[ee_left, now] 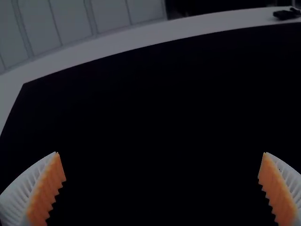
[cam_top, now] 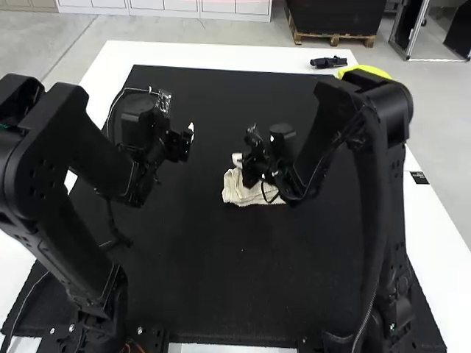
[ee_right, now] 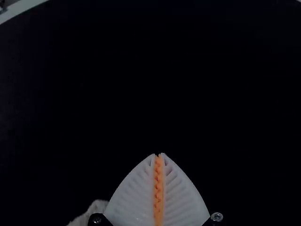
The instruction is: Fold the towel.
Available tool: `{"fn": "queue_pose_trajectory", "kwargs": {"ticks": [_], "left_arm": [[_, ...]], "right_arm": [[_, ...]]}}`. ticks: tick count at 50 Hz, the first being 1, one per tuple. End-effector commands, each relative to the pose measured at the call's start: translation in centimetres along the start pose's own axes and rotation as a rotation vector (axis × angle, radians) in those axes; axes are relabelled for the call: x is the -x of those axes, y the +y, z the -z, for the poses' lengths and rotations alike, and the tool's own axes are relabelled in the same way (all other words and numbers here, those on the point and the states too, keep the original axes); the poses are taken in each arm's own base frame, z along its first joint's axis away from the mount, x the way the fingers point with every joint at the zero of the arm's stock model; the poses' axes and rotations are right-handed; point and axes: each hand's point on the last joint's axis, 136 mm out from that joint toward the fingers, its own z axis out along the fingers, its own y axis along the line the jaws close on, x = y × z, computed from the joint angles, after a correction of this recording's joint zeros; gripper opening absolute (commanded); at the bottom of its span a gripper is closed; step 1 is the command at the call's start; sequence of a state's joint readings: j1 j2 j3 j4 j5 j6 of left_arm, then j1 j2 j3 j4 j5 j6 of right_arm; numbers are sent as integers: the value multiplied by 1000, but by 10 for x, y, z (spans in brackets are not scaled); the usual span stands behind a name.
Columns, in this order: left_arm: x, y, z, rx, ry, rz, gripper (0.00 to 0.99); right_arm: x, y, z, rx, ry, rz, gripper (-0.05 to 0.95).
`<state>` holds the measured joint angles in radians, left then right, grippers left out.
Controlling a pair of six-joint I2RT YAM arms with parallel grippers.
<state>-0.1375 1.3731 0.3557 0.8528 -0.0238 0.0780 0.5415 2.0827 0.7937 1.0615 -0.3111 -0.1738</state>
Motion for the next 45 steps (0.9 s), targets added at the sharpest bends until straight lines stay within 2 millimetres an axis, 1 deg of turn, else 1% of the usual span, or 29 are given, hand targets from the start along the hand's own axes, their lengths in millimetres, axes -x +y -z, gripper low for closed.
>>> {"fn": "queue_pose_trajectory", "kwargs": {"ticks": [1, 3, 8, 13, 19, 24, 27, 31, 34, 39, 43, 45], "left_arm": [[15, 9, 0, 36, -46, 44, 967], [16, 14, -1, 58, -51, 48, 967], [17, 22, -3, 84, -55, 51, 967], [19, 28, -4, 107, -58, 48, 966], [17, 29, -7, 115, -47, 40, 967], [11, 29, -8, 124, -29, 20, 967], [7, 31, -8, 140, -19, 10, 967], [2, 30, -9, 136, -5, -2, 967], [2, 30, -8, 138, -5, -6, 966], [3, 32, -7, 144, -16, -3, 967], [4, 35, -6, 153, -22, 1, 967], [7, 40, -5, 168, -37, 8, 967]], "right_arm": [[53, -27, 11, -70, -109, -17, -18], [60, -35, 14, -85, -120, -25, -18], [67, -57, 23, -129, -128, -37, -18], [66, -76, 35, -170, -128, -47, -20], [57, -102, 55, -231, -122, -66, -18], [52, -126, 75, -290, -127, -85, -18], [49, -134, 86, -316, -134, -89, -18], [50, -144, 102, -354, -165, -82, -18], [56, -150, 112, -383, -193, -73, -18], [66, -169, 137, -466, -232, -64, -18], [78, -185, 160, -559, -269, -65, -18], [84, -195, 176, -617, -290, -76, -18]]}}
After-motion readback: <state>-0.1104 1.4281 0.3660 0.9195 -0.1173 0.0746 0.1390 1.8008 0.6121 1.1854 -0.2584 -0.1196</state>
